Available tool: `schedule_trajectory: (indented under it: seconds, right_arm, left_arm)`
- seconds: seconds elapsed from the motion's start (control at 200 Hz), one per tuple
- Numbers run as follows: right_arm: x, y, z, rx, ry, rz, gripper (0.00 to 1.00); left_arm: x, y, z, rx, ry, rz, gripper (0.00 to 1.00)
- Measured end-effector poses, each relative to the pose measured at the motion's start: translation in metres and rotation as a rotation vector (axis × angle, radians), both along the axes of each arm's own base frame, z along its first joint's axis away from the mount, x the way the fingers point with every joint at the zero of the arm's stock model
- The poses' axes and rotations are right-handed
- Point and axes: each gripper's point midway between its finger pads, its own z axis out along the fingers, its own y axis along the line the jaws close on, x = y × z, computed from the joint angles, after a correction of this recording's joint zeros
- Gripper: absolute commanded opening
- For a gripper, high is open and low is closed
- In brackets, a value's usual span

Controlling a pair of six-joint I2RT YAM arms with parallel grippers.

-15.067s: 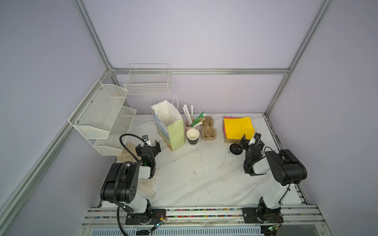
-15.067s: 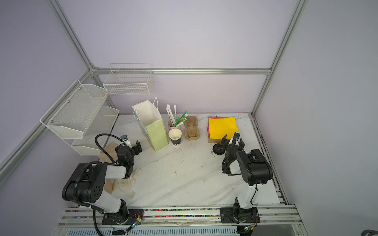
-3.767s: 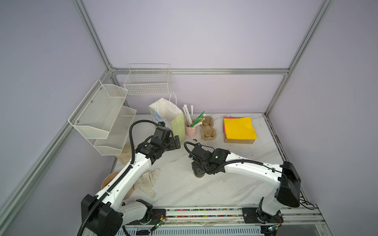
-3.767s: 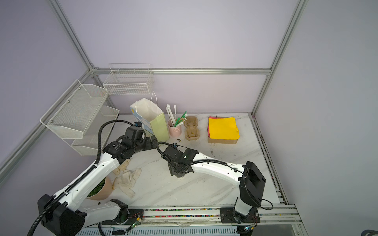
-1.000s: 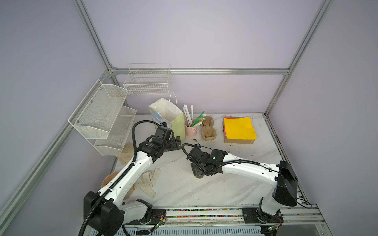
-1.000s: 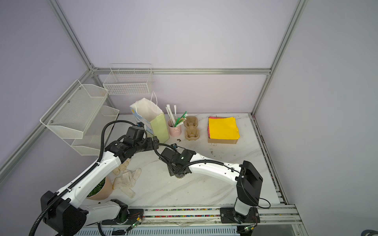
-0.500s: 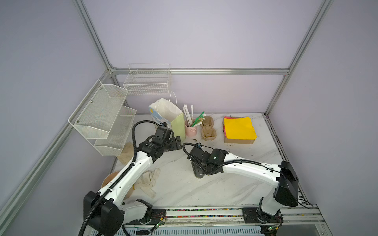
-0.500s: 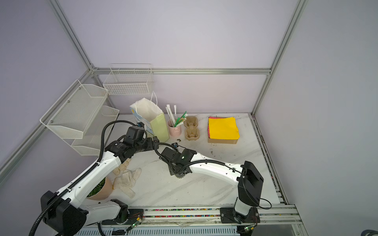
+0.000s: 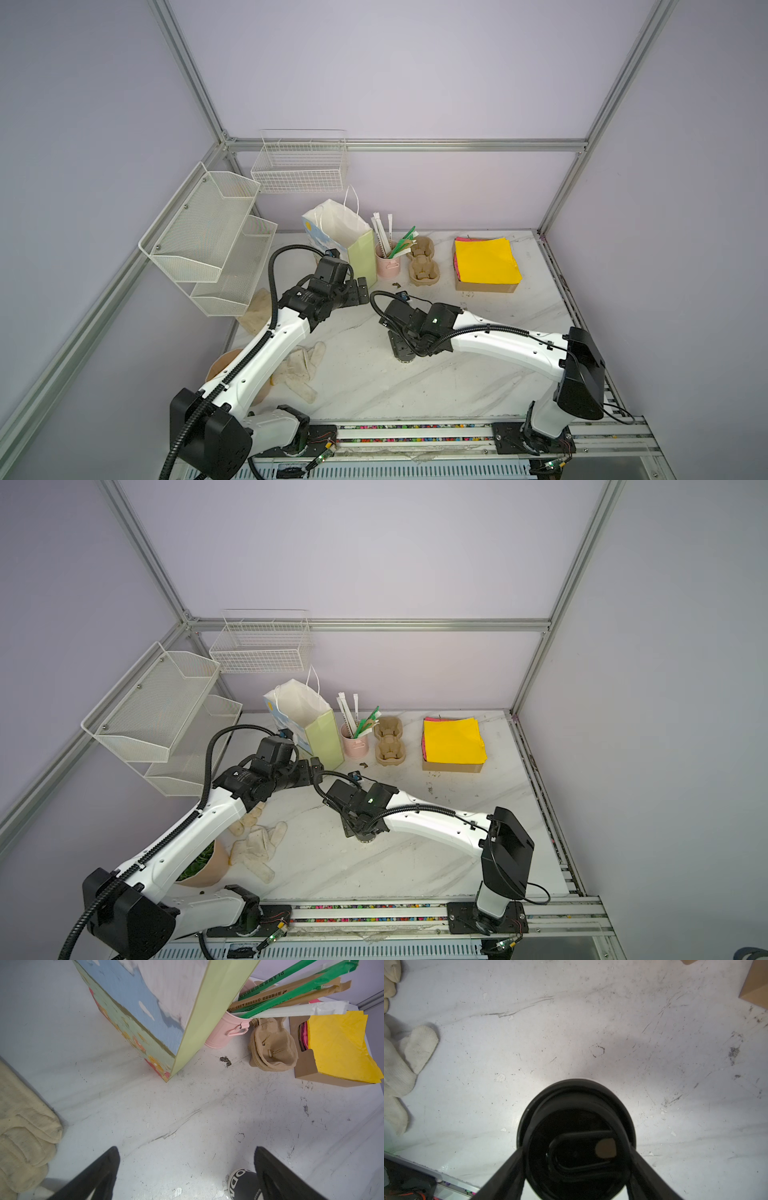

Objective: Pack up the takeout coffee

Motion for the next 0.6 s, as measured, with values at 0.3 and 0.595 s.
schedule_trajectory:
  seconds: [0.3,0.595]
  right_arm:
    - [0.0003,0.0002,-0.0019,-0.004,0.001,0.000,0.73]
    - [0.0030,-0.0027,-0.0011,-0.017,-0.016,-0.009,0.73]
  left_arm:
    - [0.0000,-0.0001,0.0000,0.000,0.000,0.000,1.00]
    - [0.0000,-0.0001,0.0000,0.000,0.000,-0.001,1.00]
